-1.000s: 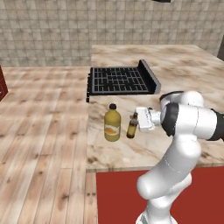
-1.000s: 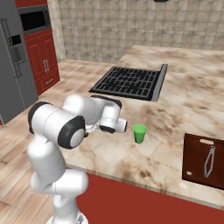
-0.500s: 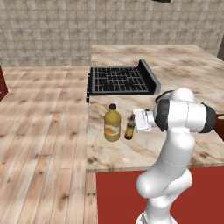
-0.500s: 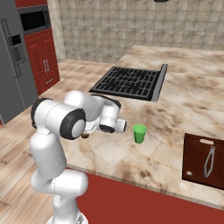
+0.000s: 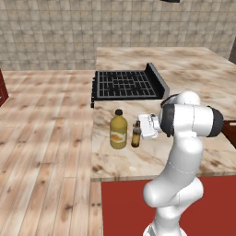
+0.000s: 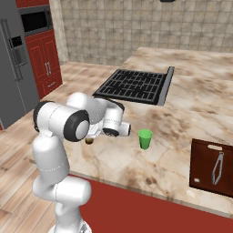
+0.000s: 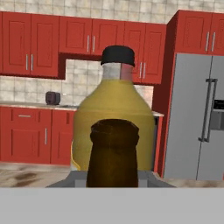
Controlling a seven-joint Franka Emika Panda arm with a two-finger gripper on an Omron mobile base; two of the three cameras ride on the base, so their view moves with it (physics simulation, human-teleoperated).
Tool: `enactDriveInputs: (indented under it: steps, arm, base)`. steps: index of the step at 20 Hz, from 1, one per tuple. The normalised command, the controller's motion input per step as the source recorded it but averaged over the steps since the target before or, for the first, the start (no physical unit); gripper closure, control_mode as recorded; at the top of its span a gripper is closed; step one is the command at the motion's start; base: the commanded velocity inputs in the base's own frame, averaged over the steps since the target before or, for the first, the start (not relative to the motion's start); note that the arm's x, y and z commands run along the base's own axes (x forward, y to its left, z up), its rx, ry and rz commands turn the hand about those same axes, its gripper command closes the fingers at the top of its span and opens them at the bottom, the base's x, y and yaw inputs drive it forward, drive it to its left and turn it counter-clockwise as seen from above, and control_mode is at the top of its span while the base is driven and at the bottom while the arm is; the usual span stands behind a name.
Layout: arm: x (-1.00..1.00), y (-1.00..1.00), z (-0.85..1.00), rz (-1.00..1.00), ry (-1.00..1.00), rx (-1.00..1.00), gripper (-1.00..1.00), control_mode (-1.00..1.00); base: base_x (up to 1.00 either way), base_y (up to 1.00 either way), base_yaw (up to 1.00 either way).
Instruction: Place the drinks on the dining counter in a tight cluster.
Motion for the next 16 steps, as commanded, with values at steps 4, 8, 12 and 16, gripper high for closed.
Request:
enactDriveInputs:
  steps: [4, 8, 12, 16]
  arm:
    - [0.13, 0.00, -0.09, 0.00, 0.00, 0.00, 1.00, -1.00]
    - [0.07, 0.01, -0.14, 0.00, -0.01, 0.00, 1.00, -1.00]
    - [0.02, 0.00, -0.17, 0.00, 0.00, 0.00, 1.00, -1.00]
    - [0.00, 0.00, -0.17, 0.00, -0.01, 0.00, -1.00, -1.00]
  base:
    - [0.00, 0.00, 0.00]
    - [0.00, 0.00, 0.00]
    - [0.00, 0.00, 0.00]
    - [0.00, 0.00, 0.00]
